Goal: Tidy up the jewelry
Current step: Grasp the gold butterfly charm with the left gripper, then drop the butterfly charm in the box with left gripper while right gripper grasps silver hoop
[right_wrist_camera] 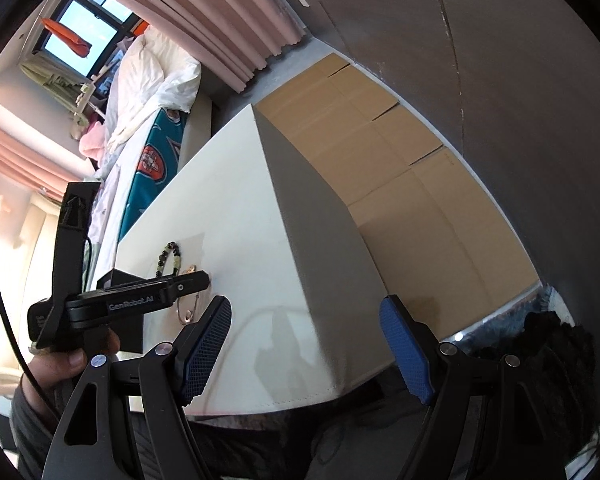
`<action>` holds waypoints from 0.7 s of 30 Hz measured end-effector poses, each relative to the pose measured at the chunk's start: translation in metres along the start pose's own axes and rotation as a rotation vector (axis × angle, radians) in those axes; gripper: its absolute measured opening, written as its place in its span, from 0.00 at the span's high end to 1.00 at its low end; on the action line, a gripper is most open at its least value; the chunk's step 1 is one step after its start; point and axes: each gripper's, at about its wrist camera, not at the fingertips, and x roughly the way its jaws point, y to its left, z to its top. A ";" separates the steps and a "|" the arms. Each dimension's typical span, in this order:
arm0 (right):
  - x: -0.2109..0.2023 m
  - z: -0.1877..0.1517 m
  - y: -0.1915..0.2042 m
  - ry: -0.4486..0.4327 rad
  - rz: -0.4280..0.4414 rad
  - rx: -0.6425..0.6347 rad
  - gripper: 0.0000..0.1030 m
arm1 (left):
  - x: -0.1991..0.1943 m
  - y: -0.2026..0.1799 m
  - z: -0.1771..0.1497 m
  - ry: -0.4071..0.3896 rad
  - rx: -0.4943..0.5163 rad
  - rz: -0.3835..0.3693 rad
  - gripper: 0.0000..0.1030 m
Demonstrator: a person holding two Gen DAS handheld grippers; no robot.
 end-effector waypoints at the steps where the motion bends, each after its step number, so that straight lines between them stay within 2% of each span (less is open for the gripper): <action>1: 0.000 0.000 0.002 0.000 -0.003 -0.005 0.25 | 0.000 -0.001 -0.001 -0.006 0.010 0.021 0.47; 3: 0.003 0.000 0.007 0.004 0.000 -0.016 0.25 | -0.002 -0.001 -0.002 -0.011 0.025 0.040 0.60; 6: 0.007 0.001 0.016 0.014 0.001 -0.033 0.25 | -0.005 0.008 -0.004 -0.003 -0.011 -0.012 0.60; 15: 0.026 -0.001 0.051 0.060 0.030 -0.107 0.26 | -0.040 0.029 -0.017 -0.070 -0.039 -0.068 0.60; 17: 0.032 -0.003 0.060 0.075 0.041 -0.122 0.29 | -0.047 0.033 -0.019 -0.076 -0.044 -0.079 0.60; 21: 0.046 -0.005 0.080 0.114 0.051 -0.158 0.43 | -0.062 0.046 -0.023 -0.106 -0.059 -0.103 0.60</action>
